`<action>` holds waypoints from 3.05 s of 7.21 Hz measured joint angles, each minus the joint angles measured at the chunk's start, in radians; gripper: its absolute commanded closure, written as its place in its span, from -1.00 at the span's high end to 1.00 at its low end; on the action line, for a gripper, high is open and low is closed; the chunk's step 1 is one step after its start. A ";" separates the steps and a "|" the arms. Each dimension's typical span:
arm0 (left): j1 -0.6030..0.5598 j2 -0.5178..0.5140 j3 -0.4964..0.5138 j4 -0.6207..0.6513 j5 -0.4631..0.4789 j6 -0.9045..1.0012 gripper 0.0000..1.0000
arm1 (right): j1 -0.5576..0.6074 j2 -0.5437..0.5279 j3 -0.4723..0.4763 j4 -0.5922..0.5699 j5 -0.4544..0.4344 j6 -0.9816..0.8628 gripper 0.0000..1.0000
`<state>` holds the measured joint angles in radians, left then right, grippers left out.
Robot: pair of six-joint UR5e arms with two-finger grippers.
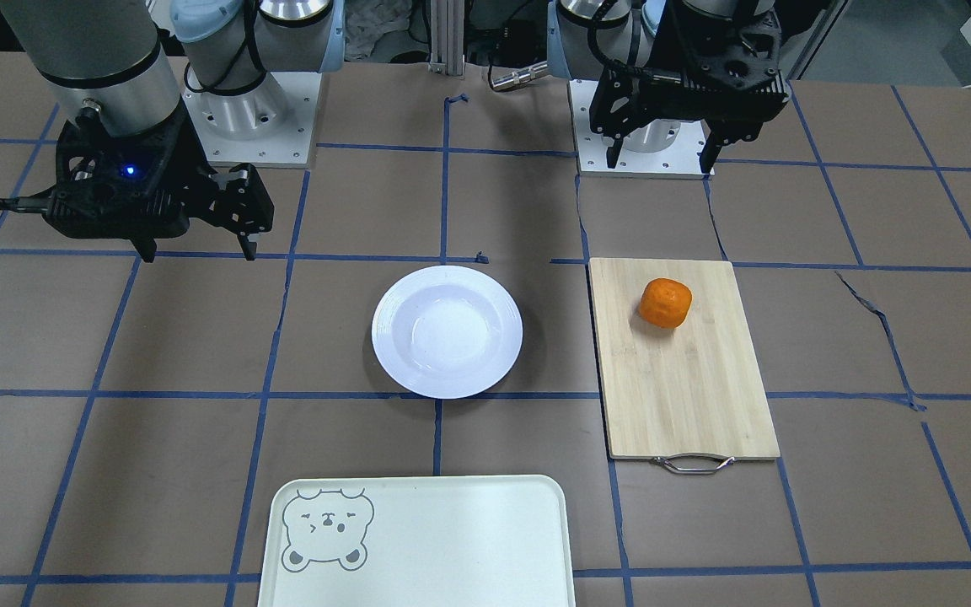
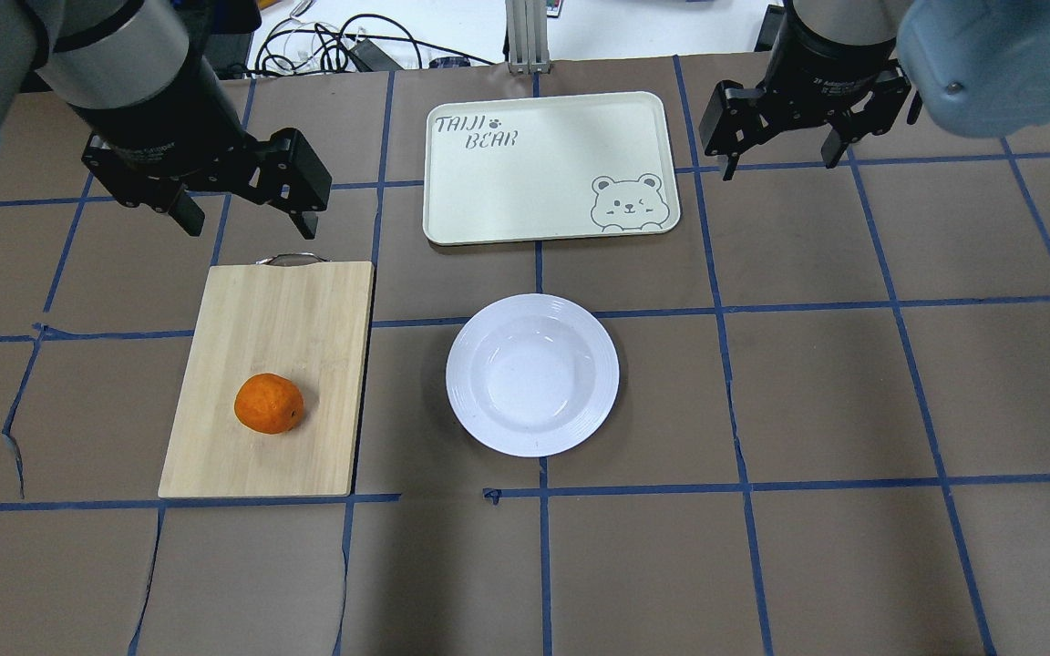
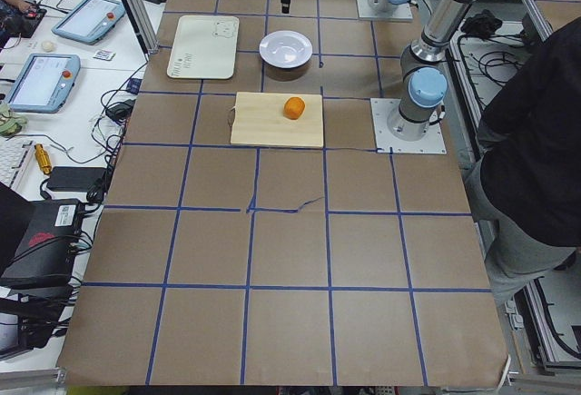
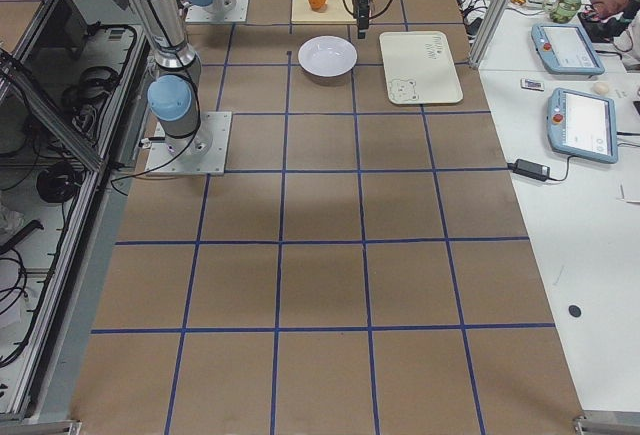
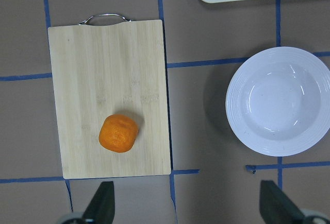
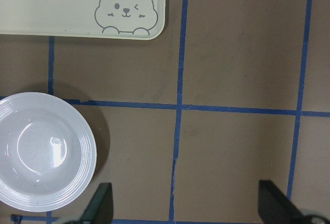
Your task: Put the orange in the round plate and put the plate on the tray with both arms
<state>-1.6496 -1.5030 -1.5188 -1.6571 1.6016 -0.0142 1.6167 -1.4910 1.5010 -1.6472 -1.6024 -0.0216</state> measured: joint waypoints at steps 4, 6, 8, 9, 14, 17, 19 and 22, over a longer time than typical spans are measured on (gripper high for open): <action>0.008 -0.002 0.000 0.002 -0.003 0.001 1.00 | -0.001 -0.001 -0.001 -0.002 -0.062 -0.004 1.00; 0.015 -0.011 0.007 0.000 -0.001 0.002 1.00 | -0.001 -0.002 0.000 -0.002 -0.065 -0.004 1.00; 0.018 -0.016 0.004 -0.001 -0.003 0.006 1.00 | -0.001 -0.002 0.001 -0.002 -0.062 -0.001 1.00; 0.019 -0.019 0.000 0.002 -0.004 0.010 1.00 | 0.000 -0.002 0.001 -0.002 -0.059 0.003 1.00; 0.043 -0.190 -0.024 0.078 0.009 0.014 1.00 | 0.000 0.000 0.001 -0.026 -0.058 0.007 1.00; 0.175 -0.312 -0.157 0.175 0.028 0.118 1.00 | 0.001 0.000 0.001 -0.026 -0.054 0.007 1.00; 0.189 -0.351 -0.272 0.247 0.079 0.248 1.00 | 0.000 0.000 0.002 -0.026 -0.052 0.002 1.00; 0.189 -0.380 -0.350 0.260 0.104 0.321 1.00 | 0.000 0.001 0.004 -0.026 -0.051 0.002 1.00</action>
<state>-1.4601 -1.8829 -1.8692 -1.3971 1.7054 0.3071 1.6168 -1.4897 1.5048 -1.6730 -1.6537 -0.0199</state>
